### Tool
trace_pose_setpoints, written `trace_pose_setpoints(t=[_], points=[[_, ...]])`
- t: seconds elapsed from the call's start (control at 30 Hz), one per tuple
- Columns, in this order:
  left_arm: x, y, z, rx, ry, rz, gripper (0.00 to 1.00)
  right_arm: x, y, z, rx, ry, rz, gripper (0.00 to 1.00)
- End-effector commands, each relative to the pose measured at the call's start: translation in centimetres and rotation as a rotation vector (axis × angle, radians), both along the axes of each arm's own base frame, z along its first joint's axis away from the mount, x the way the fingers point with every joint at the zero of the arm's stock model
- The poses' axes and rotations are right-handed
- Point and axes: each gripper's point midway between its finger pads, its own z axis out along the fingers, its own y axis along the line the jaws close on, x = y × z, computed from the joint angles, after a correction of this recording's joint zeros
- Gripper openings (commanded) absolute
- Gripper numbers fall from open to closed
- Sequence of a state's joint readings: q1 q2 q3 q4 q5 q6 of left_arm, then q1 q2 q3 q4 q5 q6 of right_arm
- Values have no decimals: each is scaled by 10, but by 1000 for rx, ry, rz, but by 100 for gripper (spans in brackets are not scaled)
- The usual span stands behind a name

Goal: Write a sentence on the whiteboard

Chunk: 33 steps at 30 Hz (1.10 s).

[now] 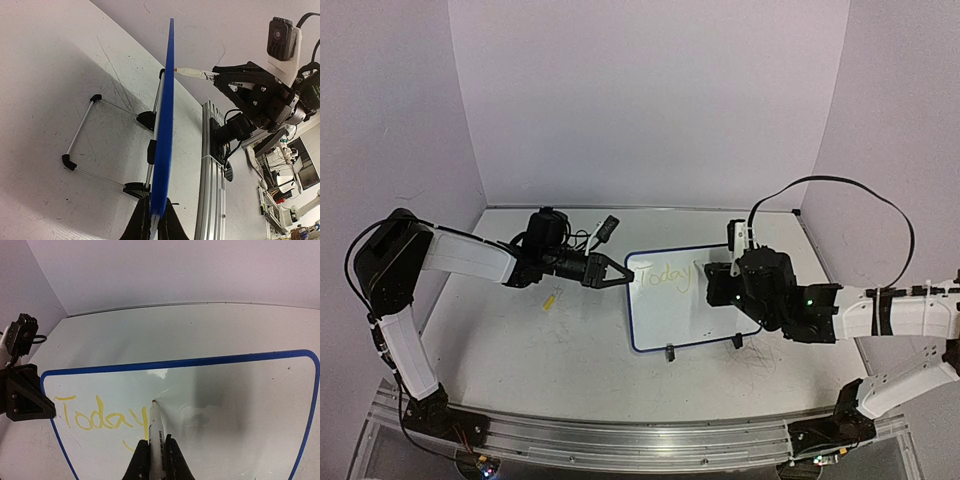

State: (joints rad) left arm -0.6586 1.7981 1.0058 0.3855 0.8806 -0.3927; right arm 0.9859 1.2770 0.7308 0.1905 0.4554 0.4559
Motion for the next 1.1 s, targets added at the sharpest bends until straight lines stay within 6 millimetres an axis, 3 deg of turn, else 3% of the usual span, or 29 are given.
trace_pose_setpoints(t=[0.0, 0.53, 0.7, 0.77, 0.87, 1.07], points=[[-12, -1, 17, -30, 5, -33, 0, 9, 7, 25, 41, -52, -5, 0], [-11, -1, 18, -30, 5, -32, 0, 7, -7, 2, -23, -2, -56, 0], [-11, -1, 17, -29, 7, -32, 0, -15, 8, 3, -5, 11, 42, 0], [-11, -1, 18, -30, 5, -31, 0, -19, 1, 10, 26, -1, 33, 0], [-11, -1, 17, -29, 7, -32, 0, -14, -19, 23, 79, -35, -5, 0], [-11, -1, 13, -24, 15, -32, 0, -1, -7, 12, 43, -17, -1, 0]])
